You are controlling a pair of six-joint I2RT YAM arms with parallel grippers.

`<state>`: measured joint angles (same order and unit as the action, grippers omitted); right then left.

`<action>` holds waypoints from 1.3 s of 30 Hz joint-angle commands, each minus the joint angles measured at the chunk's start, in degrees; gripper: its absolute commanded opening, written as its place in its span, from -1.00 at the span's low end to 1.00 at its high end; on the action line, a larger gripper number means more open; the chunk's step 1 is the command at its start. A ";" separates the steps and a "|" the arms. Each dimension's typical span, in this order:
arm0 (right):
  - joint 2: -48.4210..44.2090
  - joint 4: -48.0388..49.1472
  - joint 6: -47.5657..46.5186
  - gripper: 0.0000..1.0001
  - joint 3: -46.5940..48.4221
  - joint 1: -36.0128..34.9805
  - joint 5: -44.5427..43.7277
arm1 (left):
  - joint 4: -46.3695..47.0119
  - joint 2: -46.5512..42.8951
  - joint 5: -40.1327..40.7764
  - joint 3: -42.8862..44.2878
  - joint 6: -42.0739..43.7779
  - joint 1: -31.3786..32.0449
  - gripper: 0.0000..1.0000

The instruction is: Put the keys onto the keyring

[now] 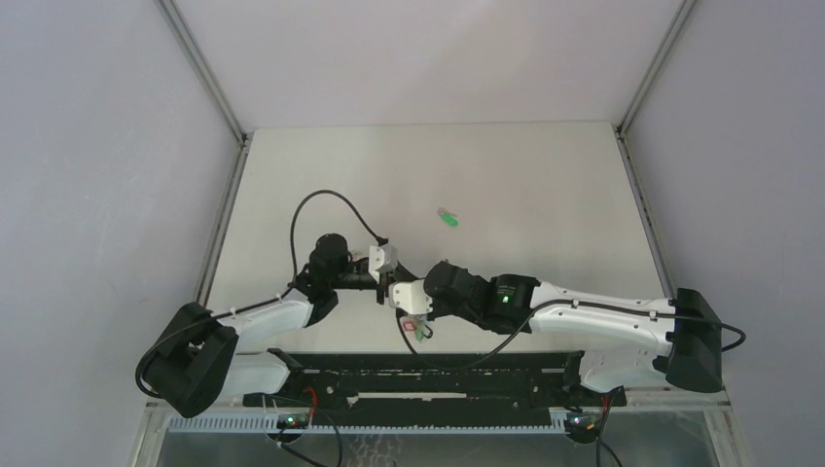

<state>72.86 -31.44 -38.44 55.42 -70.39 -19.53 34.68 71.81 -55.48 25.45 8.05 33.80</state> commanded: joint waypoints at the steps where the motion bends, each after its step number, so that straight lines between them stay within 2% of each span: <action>1: -0.39 -3.76 7.18 -1.00 1.33 1.16 -2.58 | 13.96 -2.44 8.73 -5.53 -9.11 -0.23 -0.99; 4: 0.91 -5.16 10.59 -1.00 1.24 1.85 -1.11 | 20.92 -2.26 12.02 -8.35 -13.58 -0.23 -0.99; 18: 4.64 1.81 14.69 -1.00 -2.92 6.84 8.51 | 36.50 2.25 19.77 -14.24 -21.28 0.27 -0.99; 25: 6.92 2.99 15.33 -1.00 -3.31 8.85 10.52 | 38.71 2.12 21.34 -15.64 -21.68 0.56 -1.00; 32: 2.67 2.40 12.39 -1.00 -0.42 8.91 6.46 | 39.47 2.46 20.31 -15.86 -21.43 0.65 -0.99; 34: 1.66 2.26 10.60 -1.00 0.67 8.83 5.33 | 39.45 2.37 20.43 -15.94 -21.14 0.65 -0.92; 39: 0.56 3.33 6.43 -1.00 2.10 8.22 4.68 | 38.87 1.60 20.67 -16.16 -20.27 0.65 -0.54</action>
<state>75.81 -27.79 -27.92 54.68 -61.95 -12.21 69.67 74.70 -36.12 10.17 -12.91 34.70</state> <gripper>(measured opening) 0.021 0.175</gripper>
